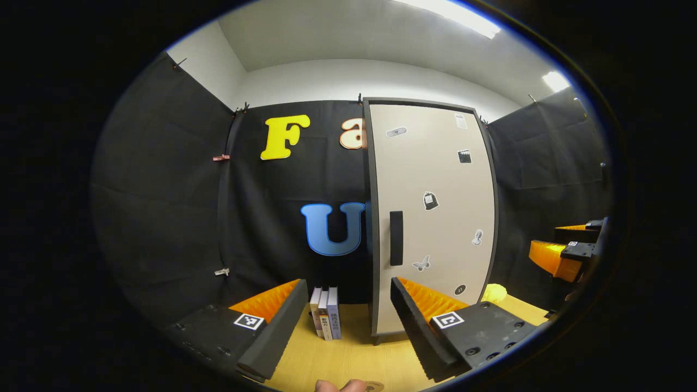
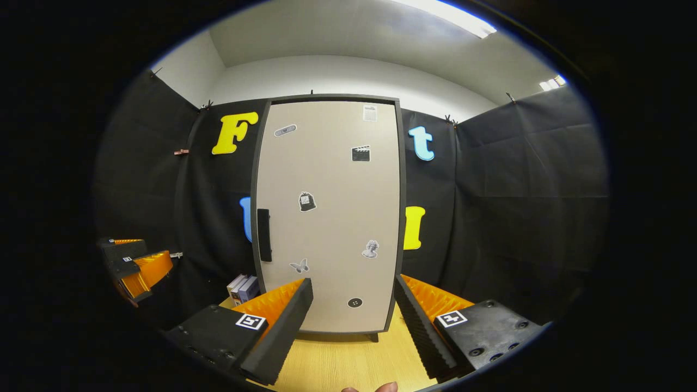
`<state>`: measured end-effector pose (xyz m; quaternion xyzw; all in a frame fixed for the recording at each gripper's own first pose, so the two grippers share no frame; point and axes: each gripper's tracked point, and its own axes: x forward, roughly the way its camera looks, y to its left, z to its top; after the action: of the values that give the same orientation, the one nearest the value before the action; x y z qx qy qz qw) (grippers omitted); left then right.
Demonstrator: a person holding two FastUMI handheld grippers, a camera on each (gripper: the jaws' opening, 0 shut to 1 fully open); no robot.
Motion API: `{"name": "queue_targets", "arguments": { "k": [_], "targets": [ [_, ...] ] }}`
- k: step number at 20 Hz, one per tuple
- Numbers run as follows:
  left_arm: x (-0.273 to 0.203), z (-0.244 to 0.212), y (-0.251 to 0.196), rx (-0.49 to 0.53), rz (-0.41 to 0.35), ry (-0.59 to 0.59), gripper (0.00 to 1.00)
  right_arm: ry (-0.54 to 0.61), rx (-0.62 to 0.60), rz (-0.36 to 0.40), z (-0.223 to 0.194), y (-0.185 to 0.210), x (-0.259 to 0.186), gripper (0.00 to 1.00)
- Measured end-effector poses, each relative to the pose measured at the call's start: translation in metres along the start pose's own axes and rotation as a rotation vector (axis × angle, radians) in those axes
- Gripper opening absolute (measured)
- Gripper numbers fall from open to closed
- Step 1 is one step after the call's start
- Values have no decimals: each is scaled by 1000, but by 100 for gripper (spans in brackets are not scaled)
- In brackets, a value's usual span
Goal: Open the cabinet door with the right hand, grasp the bottle in the cabinet with the left hand and place it on the coaster, then close the cabinet door with the right hand.
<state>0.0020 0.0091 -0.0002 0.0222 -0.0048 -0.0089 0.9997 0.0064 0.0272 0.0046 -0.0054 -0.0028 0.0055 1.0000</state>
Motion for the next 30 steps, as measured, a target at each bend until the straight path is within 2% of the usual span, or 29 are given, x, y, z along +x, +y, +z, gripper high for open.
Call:
{"name": "queue_targets", "arguments": {
  "k": [7, 16, 21, 25, 30],
  "targets": [
    [-1, -13, 27, -8, 16, 12, 96, -10, 10, 55, 9, 45, 25, 98],
    [-12, -45, 75, -16, 65, 51, 96, 3, 21, 152, 3, 141, 101, 97],
    [-23, -62, 95, -36, 89, 79, 96, -5, -5, 154, -5, 172, 149, 98],
    [-28, -74, 105, -41, 95, 95, 96, 6, 39, 133, -10, 185, 192, 98],
    [-31, -82, 119, -48, 110, 111, 96, 33, 69, 132, -25, 205, 224, 98]
  ]
}}
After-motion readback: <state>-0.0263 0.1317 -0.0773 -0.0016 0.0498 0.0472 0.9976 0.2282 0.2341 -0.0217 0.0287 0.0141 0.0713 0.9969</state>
